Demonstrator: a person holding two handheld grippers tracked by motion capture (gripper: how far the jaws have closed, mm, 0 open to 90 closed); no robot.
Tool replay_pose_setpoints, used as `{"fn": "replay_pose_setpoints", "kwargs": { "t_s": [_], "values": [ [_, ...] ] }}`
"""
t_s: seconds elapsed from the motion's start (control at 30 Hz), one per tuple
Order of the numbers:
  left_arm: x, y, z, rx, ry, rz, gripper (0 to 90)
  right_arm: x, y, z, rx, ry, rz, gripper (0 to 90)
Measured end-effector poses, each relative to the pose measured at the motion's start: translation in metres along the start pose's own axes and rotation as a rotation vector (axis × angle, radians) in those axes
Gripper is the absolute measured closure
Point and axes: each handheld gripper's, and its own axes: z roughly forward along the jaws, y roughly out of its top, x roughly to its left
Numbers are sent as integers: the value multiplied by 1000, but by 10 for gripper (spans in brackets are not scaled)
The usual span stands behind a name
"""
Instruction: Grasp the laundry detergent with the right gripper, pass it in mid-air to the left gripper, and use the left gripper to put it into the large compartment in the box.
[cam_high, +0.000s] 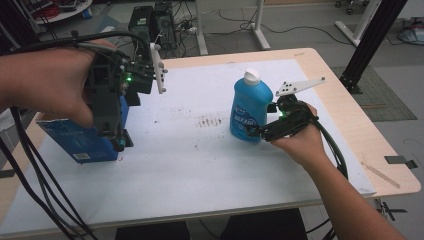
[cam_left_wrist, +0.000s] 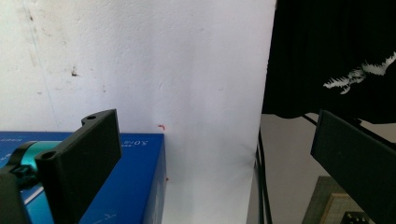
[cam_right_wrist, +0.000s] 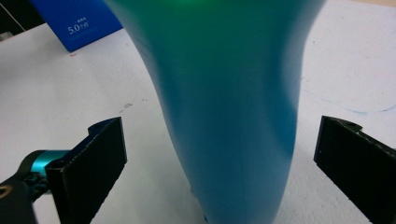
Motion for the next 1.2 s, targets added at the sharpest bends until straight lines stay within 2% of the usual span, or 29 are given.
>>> {"fn": "replay_pose_setpoints", "kwargs": {
  "t_s": [0.6,0.8,0.87,1.2],
  "values": [
    [4,-8,5,2,-7,-9,18,5,2,16,-56,-15,1,26],
    [4,-10,5,-1,-5,-10,18,5,2,17,-69,-35,-7,75],
    [4,-10,6,-2,-7,-14,18,6,1,16,-76,-28,-18,154],
    [5,-11,6,0,-6,-14,18,6,0,17,-80,-54,-19,172]
  ]
}}
